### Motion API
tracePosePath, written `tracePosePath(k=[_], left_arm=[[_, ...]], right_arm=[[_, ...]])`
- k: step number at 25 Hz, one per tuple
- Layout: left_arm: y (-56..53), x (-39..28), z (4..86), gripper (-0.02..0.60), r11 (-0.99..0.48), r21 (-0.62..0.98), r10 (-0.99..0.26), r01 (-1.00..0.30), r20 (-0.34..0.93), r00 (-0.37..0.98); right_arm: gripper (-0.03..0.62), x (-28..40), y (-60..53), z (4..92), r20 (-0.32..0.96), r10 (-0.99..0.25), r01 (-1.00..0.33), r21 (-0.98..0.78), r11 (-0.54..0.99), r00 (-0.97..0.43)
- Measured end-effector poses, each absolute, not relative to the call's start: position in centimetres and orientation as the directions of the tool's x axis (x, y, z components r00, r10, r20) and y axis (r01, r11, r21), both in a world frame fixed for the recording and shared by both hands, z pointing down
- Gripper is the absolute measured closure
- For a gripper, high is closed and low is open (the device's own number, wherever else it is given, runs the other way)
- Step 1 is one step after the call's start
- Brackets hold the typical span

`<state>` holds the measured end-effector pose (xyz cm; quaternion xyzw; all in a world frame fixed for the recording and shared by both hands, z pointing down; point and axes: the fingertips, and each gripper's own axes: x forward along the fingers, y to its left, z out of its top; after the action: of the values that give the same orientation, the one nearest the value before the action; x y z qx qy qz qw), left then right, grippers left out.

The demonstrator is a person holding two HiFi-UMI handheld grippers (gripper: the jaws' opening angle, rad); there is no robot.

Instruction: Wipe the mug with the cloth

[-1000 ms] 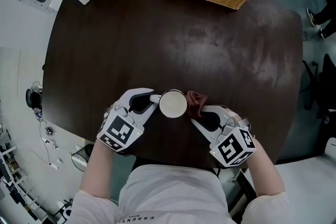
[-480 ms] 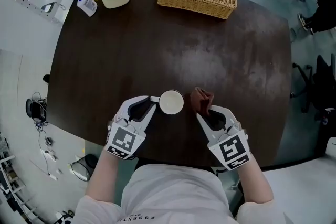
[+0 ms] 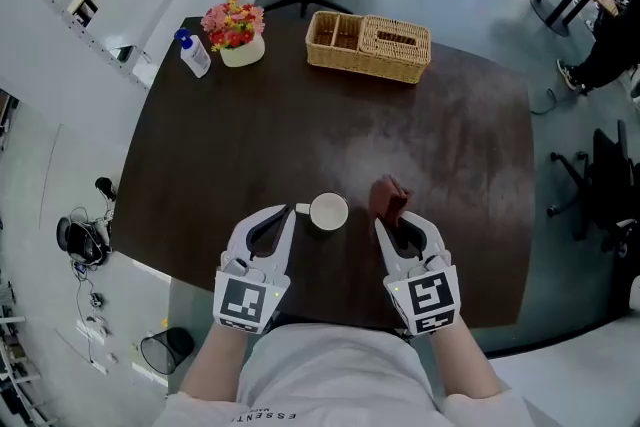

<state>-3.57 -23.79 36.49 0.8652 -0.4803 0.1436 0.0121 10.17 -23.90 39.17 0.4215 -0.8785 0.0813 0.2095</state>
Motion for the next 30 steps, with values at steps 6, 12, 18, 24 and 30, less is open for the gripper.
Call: tracePosePath(k=[6,12,18,24,30], left_arm=[[-21.4,-3.7,31.8,0.581,-0.531,-0.077,-0.842,-0.844,0.160,0.515],[-17.1,-5.6,29.8,0.581,-0.565,-0.041,-0.820,-0.824,0.136,0.555],[-11.5,-8.3,30.2,0.581,-0.607,-0.044,-0.793,-0.793,0.103,0.601],[-7.3,-9.1,29.8,0.581,-0.609,-0.043,-0.792,-0.792,0.071,0.606],[-1.8,-9.1,28.8,0.581,-0.592,-0.038,-0.806,-0.805,0.035,0.591]], right_arm=[[0.513,9.3,-21.0,36.0,0.360,-0.788,-0.832,0.055,0.552,-0.499],[0.513,8.0,-16.3,34.5,0.330,-0.852,-0.889,0.071,0.451,-0.406],[0.513,5.7,-10.2,35.4,0.310,-0.885,-0.916,0.087,0.390,-0.347],[0.513,5.3,-5.8,34.4,0.271,-0.914,-0.936,0.097,0.338,-0.302],[0.513,5.3,-0.2,33.6,0.222,-0.925,-0.932,0.125,0.340,-0.308]])
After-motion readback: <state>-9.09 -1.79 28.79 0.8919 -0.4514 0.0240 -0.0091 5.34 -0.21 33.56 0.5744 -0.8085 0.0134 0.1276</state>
